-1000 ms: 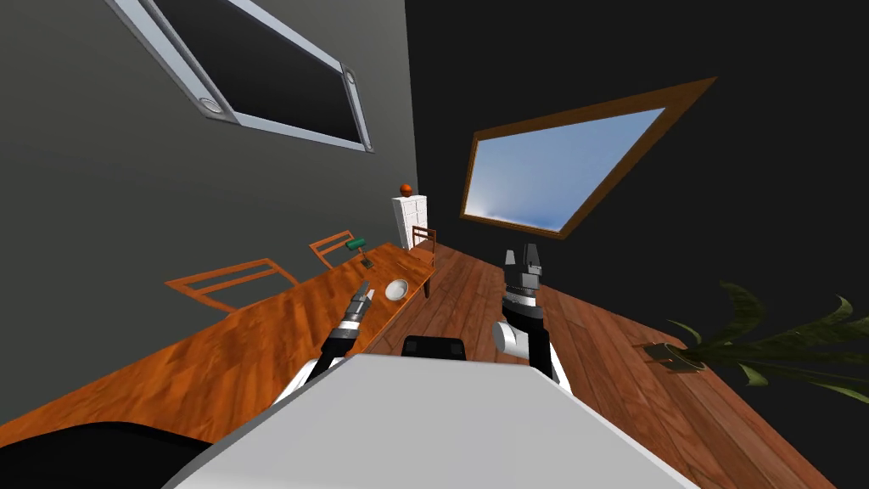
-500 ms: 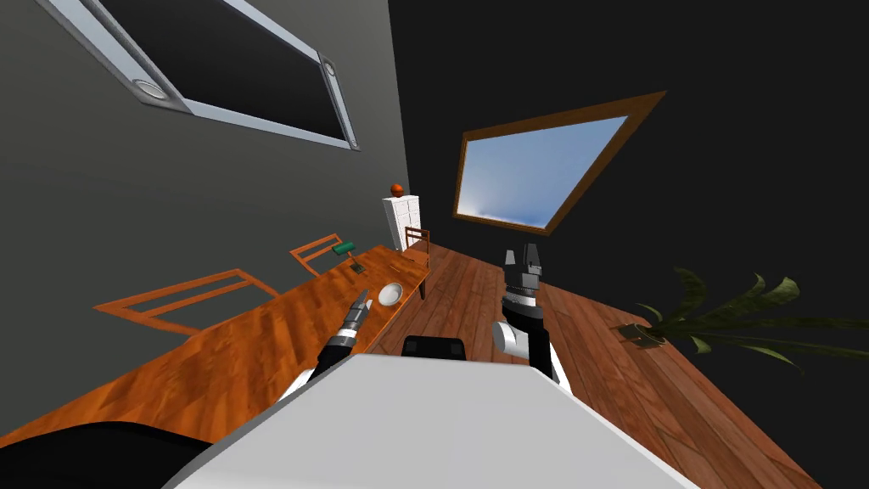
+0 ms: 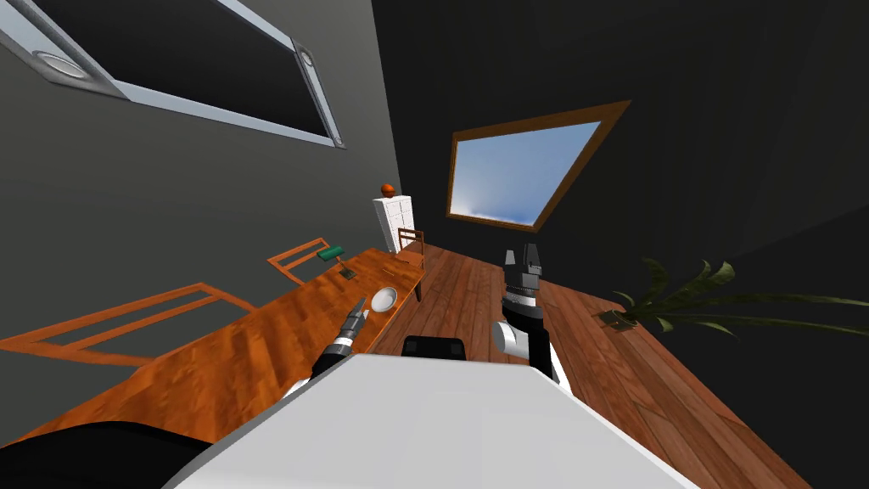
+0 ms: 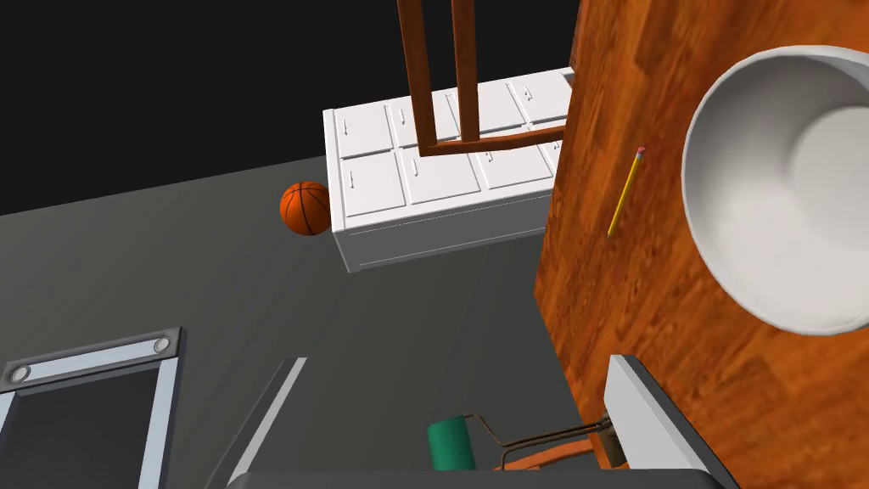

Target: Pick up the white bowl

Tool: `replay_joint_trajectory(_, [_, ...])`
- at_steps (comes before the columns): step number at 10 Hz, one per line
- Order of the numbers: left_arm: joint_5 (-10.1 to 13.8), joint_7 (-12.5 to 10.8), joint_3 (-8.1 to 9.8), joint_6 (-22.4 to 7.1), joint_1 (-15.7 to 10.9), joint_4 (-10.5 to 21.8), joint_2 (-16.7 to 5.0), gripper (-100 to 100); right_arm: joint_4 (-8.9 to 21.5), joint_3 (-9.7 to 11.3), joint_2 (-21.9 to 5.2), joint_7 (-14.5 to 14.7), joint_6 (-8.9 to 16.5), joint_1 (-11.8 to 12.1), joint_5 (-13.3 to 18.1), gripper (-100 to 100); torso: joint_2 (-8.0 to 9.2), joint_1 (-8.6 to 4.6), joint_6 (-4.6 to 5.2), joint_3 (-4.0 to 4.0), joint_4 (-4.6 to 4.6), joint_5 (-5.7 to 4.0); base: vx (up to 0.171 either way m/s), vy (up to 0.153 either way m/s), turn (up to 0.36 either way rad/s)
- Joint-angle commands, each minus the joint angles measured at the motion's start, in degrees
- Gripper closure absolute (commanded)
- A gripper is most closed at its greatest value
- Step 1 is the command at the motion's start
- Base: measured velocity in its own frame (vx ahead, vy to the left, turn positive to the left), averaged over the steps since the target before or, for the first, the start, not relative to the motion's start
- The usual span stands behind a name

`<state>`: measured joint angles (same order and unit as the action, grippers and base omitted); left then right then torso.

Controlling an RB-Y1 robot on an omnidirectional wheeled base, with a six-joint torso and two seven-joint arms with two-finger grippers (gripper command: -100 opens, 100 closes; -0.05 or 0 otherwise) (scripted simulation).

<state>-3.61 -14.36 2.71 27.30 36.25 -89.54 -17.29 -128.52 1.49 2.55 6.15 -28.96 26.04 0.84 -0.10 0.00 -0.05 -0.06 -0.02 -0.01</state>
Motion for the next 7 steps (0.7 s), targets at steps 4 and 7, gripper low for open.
replay_joint_trajectory(4, [0.01, -2.42, -0.16, -0.92, -0.41, 6.63, -0.55, -100, 0.0, 0.0, 0.0, 0.0, 0.0, 0.0, 0.0, 0, -0.03, -0.01, 0.02, -0.01, 0.0, 0.0, 0.039, 0.001, -0.14])
replay_joint_trajectory(7, [0.14, -4.73, -0.37, -1.96, -0.46, 12.0, -0.91, -100, 0.0, 0.0, 0.0, 0.0, 0.0, 0.0, 0.0, 0, -0.08, 0.04, 0.04, -0.04, -0.01, 0.01, 0.054, 0.013, -0.197])
